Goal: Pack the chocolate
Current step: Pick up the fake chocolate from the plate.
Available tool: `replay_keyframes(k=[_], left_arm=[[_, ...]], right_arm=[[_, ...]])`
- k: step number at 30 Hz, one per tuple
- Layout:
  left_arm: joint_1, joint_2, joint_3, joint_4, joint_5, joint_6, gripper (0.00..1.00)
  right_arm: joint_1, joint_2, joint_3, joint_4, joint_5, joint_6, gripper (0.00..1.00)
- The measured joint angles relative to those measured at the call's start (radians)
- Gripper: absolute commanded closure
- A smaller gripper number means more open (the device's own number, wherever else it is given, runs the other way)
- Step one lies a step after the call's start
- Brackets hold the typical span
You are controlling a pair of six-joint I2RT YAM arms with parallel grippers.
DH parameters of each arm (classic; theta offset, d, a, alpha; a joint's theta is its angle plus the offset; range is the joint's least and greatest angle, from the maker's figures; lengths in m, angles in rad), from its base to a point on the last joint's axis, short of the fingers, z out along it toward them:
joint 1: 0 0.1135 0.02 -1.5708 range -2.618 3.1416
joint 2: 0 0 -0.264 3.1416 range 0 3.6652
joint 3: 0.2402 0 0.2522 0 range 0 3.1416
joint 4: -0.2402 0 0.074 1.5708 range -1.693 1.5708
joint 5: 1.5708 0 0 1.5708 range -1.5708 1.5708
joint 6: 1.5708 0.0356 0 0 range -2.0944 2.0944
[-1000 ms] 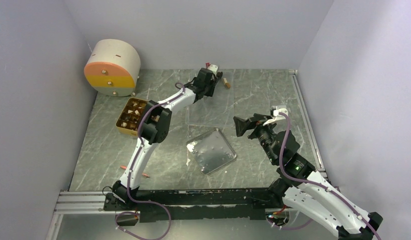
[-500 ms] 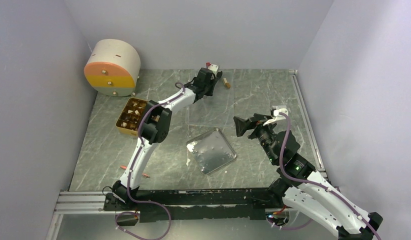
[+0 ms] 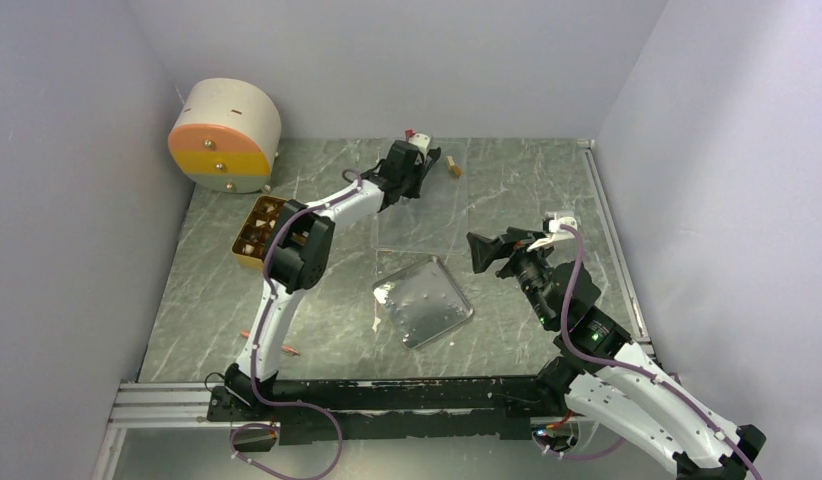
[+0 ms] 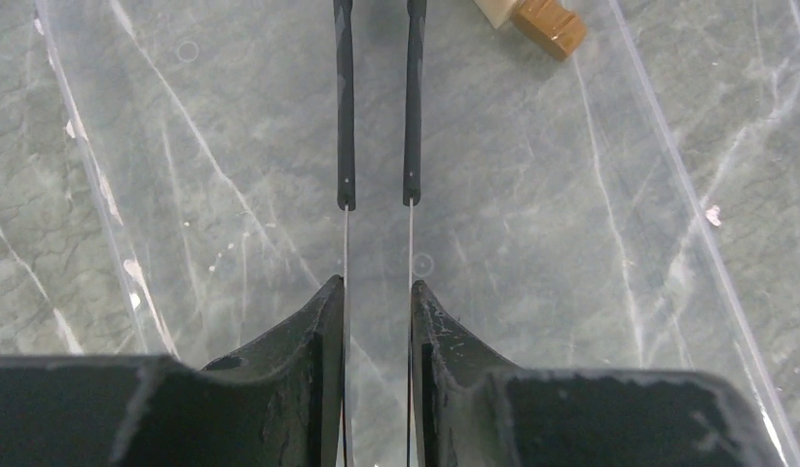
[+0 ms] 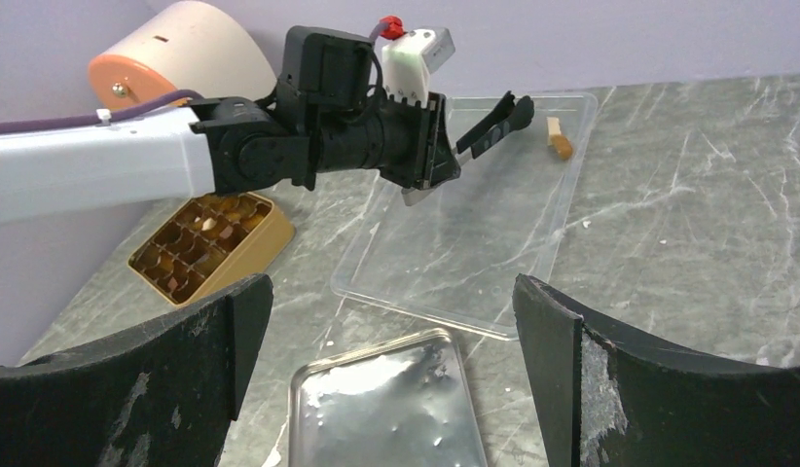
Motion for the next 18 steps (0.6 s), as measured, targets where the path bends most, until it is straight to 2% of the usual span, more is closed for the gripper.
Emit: replay_keyframes(k=[9,18], left_arm=[[0.0,-0.137,-0.109,-0.038,0.002,-0.044,0.75],[0.0,-0.353,-0.209,-0.148,-0.015,-0.109,0.76]], right_arm=[[0.0,-0.034,-0.001,-0.023,0.0,0.01,0.0],[0.0,-0.057,-0.012,-0.026,-0.008,0.016,0.0]])
